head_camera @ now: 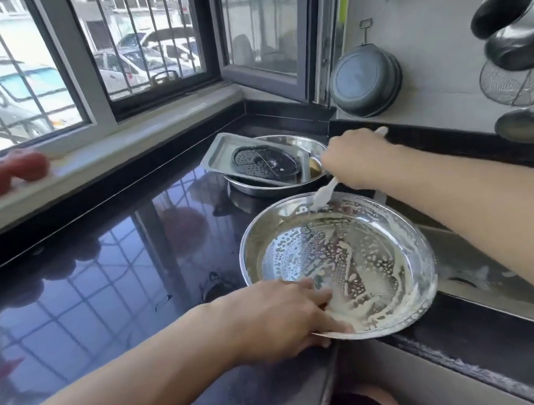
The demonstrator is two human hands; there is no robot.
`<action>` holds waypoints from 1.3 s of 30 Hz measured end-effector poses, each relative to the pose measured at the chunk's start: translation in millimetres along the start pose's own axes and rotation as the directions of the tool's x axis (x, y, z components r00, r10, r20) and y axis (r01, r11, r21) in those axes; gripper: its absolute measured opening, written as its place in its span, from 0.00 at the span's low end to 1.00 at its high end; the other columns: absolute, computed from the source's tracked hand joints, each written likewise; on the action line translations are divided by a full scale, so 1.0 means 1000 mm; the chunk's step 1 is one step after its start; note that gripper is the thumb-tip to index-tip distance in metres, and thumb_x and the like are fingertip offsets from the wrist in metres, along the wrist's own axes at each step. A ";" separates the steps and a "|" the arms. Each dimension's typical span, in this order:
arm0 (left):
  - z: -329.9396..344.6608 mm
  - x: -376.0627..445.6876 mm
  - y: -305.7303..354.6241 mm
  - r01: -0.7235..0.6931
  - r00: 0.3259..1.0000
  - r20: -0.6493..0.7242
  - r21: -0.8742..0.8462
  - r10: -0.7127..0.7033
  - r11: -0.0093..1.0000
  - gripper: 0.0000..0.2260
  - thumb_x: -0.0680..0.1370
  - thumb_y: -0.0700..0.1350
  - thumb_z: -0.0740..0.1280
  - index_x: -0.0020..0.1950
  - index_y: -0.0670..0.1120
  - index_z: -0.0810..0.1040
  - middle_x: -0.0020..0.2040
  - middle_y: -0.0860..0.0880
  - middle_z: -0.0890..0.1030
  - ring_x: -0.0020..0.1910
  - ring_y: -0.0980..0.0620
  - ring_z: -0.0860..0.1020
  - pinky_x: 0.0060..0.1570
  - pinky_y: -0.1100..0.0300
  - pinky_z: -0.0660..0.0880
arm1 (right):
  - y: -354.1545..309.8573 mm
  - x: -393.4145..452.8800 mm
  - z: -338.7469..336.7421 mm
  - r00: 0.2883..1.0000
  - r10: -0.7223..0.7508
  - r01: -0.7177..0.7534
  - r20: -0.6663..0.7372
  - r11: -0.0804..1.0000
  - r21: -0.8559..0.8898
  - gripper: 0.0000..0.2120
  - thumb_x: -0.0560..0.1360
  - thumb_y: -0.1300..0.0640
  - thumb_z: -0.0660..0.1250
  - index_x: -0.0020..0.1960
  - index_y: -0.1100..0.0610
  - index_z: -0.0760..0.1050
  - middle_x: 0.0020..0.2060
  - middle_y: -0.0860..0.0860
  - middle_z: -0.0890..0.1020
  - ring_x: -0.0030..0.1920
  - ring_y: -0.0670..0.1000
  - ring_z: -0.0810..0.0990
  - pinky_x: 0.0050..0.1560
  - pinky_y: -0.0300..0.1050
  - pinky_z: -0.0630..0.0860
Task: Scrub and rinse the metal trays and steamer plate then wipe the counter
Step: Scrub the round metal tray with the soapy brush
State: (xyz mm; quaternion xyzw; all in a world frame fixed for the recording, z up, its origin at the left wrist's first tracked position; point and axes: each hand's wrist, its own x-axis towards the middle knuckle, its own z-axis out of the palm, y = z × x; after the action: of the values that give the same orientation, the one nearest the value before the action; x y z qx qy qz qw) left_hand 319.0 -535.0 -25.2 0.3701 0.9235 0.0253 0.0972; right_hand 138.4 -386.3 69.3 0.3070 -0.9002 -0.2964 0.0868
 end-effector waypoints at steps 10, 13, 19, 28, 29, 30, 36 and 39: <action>0.002 0.000 -0.005 -0.018 1.000 -0.009 -0.030 0.017 0.999 0.19 0.86 0.50 0.61 0.78 0.59 0.71 0.75 0.45 0.72 0.75 0.39 0.68 0.66 0.39 0.74 | -0.060 0.033 -0.010 0.732 -0.548 0.410 -0.406 0.829 -0.380 0.08 0.62 0.66 0.69 0.35 0.53 0.78 0.32 0.50 0.78 0.33 0.55 0.79 0.30 0.43 0.66; 0.001 -0.001 -0.002 -0.022 1.000 -0.022 -0.023 0.021 1.000 0.18 0.86 0.51 0.61 0.77 0.58 0.72 0.73 0.47 0.73 0.73 0.42 0.68 0.64 0.42 0.74 | -0.033 0.026 0.008 0.889 -0.378 0.314 -0.257 0.914 -0.257 0.09 0.72 0.66 0.68 0.48 0.55 0.80 0.44 0.50 0.81 0.46 0.55 0.81 0.38 0.48 0.75; 0.000 0.001 -0.004 0.016 1.000 0.022 -0.013 -0.015 1.000 0.20 0.87 0.53 0.59 0.79 0.60 0.69 0.81 0.51 0.65 0.80 0.45 0.61 0.71 0.45 0.69 | -0.009 0.019 0.015 0.948 -0.185 0.154 -0.257 0.979 -0.134 0.09 0.74 0.66 0.68 0.49 0.54 0.80 0.43 0.49 0.79 0.48 0.56 0.81 0.41 0.51 0.79; -0.001 0.000 -0.002 -0.012 0.999 0.033 -0.033 0.013 0.999 0.20 0.86 0.51 0.62 0.78 0.60 0.70 0.78 0.48 0.70 0.78 0.42 0.64 0.70 0.41 0.70 | -0.067 0.026 -0.015 0.614 -0.564 0.466 -0.551 0.823 -0.323 0.10 0.63 0.69 0.66 0.35 0.54 0.76 0.31 0.50 0.77 0.34 0.56 0.77 0.32 0.46 0.71; 0.000 0.000 -0.002 -0.008 1.000 0.028 -0.033 0.009 0.999 0.20 0.86 0.50 0.62 0.78 0.60 0.71 0.79 0.49 0.69 0.79 0.43 0.63 0.70 0.41 0.71 | -0.066 0.023 -0.014 0.649 -0.534 0.438 -0.541 0.845 -0.308 0.10 0.62 0.69 0.66 0.34 0.54 0.76 0.31 0.50 0.76 0.34 0.55 0.77 0.31 0.45 0.72; 0.000 0.000 -0.002 0.005 0.999 0.036 -0.034 -0.004 0.999 0.20 0.85 0.50 0.63 0.78 0.60 0.71 0.80 0.50 0.68 0.80 0.44 0.62 0.71 0.42 0.70 | -0.060 0.021 -0.010 0.707 -0.484 0.402 -0.516 0.875 -0.270 0.10 0.63 0.69 0.67 0.35 0.54 0.78 0.32 0.50 0.77 0.35 0.55 0.78 0.32 0.45 0.73; 0.000 0.000 0.009 0.064 0.998 -0.002 -0.009 -0.064 0.998 0.20 0.84 0.45 0.63 0.77 0.58 0.73 0.75 0.50 0.73 0.75 0.44 0.68 0.67 0.43 0.73 | 0.008 -0.026 0.041 0.999 0.030 -0.033 0.017 0.987 0.160 0.10 0.74 0.66 0.64 0.49 0.55 0.81 0.48 0.55 0.81 0.50 0.60 0.81 0.42 0.49 0.73; 0.001 0.001 0.012 0.095 0.995 -0.010 -0.009 -0.095 0.995 0.18 0.85 0.48 0.63 0.75 0.57 0.75 0.76 0.52 0.73 0.75 0.45 0.68 0.68 0.44 0.72 | 0.017 -0.070 0.045 0.992 0.111 -0.117 0.058 0.985 0.123 0.10 0.77 0.66 0.62 0.52 0.57 0.80 0.51 0.56 0.81 0.51 0.60 0.82 0.40 0.49 0.70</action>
State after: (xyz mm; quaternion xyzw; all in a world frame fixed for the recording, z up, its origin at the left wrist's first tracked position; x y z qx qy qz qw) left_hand 327.2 -525.5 -25.0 0.3251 0.9405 0.0266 0.0953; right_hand 171.0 -311.7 44.5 0.2522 -0.9352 -0.2411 0.0610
